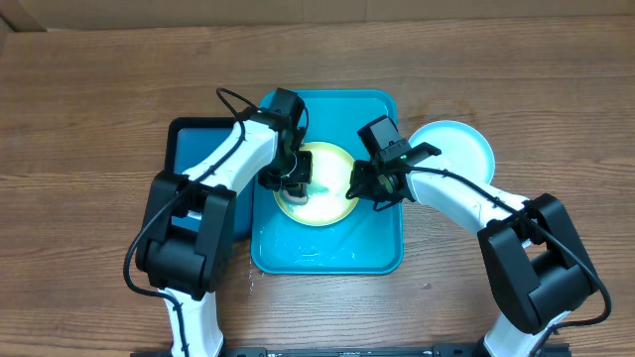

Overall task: Clean dirty plates on tray and stack at the side
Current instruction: 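Move the sponge with the left gripper onto the yellow plate, then scrub the yellow plate with the sponge in the left gripper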

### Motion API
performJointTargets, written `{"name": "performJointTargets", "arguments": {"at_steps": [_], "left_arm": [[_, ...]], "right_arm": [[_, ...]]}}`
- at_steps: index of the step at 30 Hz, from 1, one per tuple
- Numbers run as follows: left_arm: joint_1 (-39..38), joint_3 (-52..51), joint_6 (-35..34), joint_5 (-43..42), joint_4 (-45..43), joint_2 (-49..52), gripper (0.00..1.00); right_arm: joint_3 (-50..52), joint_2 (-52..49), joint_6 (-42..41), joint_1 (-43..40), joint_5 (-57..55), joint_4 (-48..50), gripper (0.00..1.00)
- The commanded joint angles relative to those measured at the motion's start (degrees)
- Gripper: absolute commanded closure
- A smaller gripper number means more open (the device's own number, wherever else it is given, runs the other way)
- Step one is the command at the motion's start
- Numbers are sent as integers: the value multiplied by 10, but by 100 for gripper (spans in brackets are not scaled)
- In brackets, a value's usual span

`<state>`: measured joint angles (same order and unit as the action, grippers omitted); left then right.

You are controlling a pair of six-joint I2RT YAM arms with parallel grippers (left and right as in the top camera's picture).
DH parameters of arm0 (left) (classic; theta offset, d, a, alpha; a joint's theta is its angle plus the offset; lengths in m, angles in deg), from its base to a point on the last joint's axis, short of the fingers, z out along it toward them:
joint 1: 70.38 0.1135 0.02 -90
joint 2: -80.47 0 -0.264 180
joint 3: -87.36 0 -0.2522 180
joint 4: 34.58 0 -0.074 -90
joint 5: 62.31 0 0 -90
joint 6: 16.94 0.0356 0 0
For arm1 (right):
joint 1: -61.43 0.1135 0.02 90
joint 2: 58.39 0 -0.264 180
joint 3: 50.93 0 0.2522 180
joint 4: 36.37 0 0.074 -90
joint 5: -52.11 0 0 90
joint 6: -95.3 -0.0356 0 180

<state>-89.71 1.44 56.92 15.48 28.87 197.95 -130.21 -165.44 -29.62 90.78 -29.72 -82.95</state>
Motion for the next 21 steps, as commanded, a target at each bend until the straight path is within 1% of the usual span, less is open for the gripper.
{"name": "performJointTargets", "arguments": {"at_steps": [1,3,5,7,9,12,15,18,21], "left_arm": [[-5,-13,44,-173,-12,51,96],[3,-6,58,-234,-15,43,96],[13,6,59,-271,-15,31,96],[25,18,59,-288,-14,13,96],[37,29,59,-281,-13,-14,96],[43,32,59,-229,-9,-59,96],[41,32,58,-127,11,-96,96],[29,32,56,-39,39,-103,96],[16,20,49,14,47,-95,96]], "right_arm": [[-4,5,0,7,7,7,96],[-4,5,0,9,7,10,96],[-4,5,0,10,7,12,96],[-4,5,0,10,7,11,96],[-4,5,0,10,7,10,96],[-4,5,0,10,7,9,96],[-4,5,0,11,7,5,96],[-4,5,0,11,7,6,96],[-4,5,0,11,7,6,96]]}}
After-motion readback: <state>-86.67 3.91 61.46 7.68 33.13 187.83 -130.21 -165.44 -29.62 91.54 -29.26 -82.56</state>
